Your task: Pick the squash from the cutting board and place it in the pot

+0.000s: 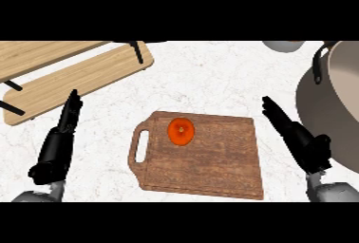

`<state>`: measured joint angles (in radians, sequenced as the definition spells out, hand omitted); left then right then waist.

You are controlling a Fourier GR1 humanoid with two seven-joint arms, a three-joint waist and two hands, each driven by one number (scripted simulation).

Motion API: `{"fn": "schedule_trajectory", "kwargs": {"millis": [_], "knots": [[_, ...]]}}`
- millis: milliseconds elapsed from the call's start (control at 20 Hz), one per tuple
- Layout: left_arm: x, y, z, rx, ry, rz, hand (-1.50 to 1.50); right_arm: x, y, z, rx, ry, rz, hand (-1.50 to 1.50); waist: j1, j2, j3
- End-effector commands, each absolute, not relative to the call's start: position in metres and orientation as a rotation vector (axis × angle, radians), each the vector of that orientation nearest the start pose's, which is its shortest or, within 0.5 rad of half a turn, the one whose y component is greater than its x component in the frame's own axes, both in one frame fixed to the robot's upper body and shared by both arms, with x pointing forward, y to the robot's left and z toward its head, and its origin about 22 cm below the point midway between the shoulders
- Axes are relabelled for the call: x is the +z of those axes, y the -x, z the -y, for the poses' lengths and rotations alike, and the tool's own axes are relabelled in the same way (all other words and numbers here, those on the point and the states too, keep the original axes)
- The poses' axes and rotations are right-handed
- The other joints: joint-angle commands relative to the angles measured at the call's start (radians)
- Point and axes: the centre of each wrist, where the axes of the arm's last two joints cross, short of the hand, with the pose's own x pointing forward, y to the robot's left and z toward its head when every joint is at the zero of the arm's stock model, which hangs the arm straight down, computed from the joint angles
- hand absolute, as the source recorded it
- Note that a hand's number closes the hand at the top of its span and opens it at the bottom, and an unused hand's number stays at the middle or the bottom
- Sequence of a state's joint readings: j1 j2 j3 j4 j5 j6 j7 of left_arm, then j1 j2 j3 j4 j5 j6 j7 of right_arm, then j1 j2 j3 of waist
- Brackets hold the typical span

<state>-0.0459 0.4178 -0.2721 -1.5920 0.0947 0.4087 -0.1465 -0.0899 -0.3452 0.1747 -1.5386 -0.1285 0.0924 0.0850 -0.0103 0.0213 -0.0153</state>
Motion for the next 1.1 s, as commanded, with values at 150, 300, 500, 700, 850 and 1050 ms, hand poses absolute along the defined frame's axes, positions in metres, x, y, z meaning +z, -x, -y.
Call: {"fn": "schedule_trajectory", "kwargs": {"millis": [150, 300, 500, 700, 850, 1050], "knots": [[0.062, -0.275, -0.277, -0.047, -0.266, 1.742, 0.00, 0.055, -0.325, 0.228, 0.321, -0.020, 1.725, 1.50, 0.046, -0.012, 0.017], [0.048, -0.269, -0.259, -0.036, -0.225, 1.681, 0.00, 0.105, -0.327, 0.268, 0.908, 0.421, 1.786, 1.50, 0.073, -0.027, -0.016], [0.080, -0.286, -0.256, 0.016, -0.166, 1.651, 0.00, 0.007, -0.336, 0.205, 0.410, 0.304, 1.920, -1.50, 0.055, -0.005, 0.019], [0.092, -0.280, -0.275, 0.046, -0.177, 1.623, 0.00, 0.014, -0.350, 0.223, 0.445, 0.179, 2.075, -1.50, 0.031, -0.018, 0.017], [0.092, -0.286, -0.267, 0.053, -0.193, 1.617, 0.00, 0.033, -0.353, 0.214, 0.536, 0.140, 2.065, -1.50, 0.016, -0.021, 0.016], [0.092, -0.292, -0.283, 0.052, -0.210, 1.625, 0.00, 0.074, -0.358, 0.180, 0.772, 0.145, 1.907, -1.50, 0.011, -0.024, 0.014]]}}
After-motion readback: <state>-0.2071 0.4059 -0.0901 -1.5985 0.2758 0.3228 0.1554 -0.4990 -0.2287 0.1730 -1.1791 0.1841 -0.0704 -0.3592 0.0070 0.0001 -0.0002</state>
